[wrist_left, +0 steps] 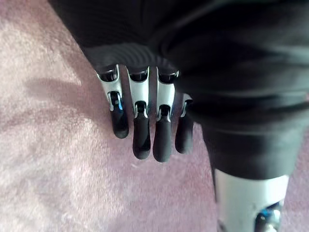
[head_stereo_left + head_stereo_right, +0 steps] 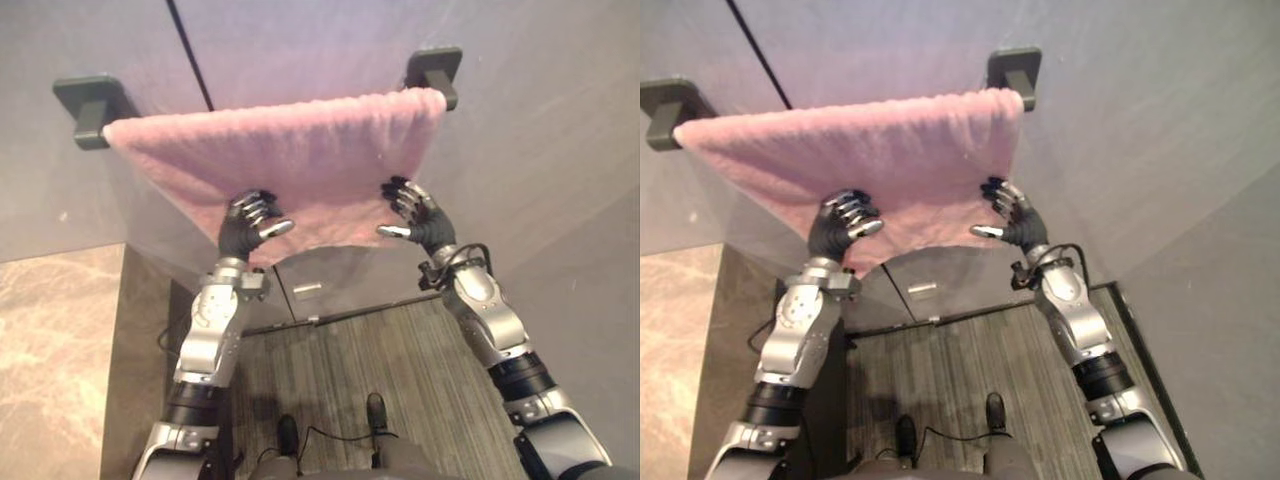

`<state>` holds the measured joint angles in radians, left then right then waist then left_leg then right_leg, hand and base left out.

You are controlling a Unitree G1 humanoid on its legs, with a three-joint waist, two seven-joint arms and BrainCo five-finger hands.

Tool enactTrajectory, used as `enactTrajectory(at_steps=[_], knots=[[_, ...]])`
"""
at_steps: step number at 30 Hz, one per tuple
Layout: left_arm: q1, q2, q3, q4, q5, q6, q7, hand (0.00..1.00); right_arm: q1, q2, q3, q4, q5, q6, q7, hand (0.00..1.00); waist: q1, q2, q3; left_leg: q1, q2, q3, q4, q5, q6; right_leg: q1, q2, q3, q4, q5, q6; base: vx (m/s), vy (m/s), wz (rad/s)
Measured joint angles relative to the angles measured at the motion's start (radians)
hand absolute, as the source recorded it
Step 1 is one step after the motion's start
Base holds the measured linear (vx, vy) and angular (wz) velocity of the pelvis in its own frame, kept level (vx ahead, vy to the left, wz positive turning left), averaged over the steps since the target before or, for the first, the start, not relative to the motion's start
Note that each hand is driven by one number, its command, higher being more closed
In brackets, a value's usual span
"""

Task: Organize washtable

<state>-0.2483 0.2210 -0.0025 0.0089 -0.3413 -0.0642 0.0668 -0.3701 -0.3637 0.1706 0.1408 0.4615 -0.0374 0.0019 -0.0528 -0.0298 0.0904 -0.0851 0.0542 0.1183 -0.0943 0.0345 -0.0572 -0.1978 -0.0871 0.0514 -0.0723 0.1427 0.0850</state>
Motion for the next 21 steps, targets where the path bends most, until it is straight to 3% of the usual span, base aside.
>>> enactTrajectory(at_steps=[4,11,17,21], knots=[[0.055,0.0,0.063,0.009,0.0,-0.012,0.0,0.0,0.099,0.004,-0.091,0.013,0.0,0.001,0.001,0.0,-0.019,0.001,0.0,0.001,0.0,0.001,-0.001,0.0,0.0,0.0,0.0,0.001,0.0,0.0,0.0,0.01,0.007,0.0],[0.164,-0.016,0.21,0.146,0.002,-0.009,0.001,0.0,0.254,0.064,-0.218,0.084,-0.001,0.012,0.024,0.0,-0.019,0.005,0.003,0.002,-0.001,0.005,-0.006,0.0,0.0,-0.002,0.0,0.001,0.0,-0.001,0.001,0.0,0.006,-0.01],[0.194,-0.039,0.216,0.298,0.005,-0.009,-0.004,0.0,0.332,0.15,-0.303,0.178,-0.041,0.025,0.026,0.0,-0.018,0.005,0.002,-0.002,-0.003,-0.011,0.0,0.0,0.0,0.004,-0.002,-0.019,-0.002,-0.002,0.002,0.03,0.023,0.07],[0.211,-0.063,0.224,0.433,0.035,-0.007,-0.025,0.0,0.361,0.199,-0.34,0.332,-0.045,0.025,0.045,0.0,-0.018,0.005,0.002,-0.001,-0.003,-0.016,0.001,0.0,0.0,0.009,-0.003,-0.023,-0.006,-0.002,0.002,0.01,0.013,0.02]])
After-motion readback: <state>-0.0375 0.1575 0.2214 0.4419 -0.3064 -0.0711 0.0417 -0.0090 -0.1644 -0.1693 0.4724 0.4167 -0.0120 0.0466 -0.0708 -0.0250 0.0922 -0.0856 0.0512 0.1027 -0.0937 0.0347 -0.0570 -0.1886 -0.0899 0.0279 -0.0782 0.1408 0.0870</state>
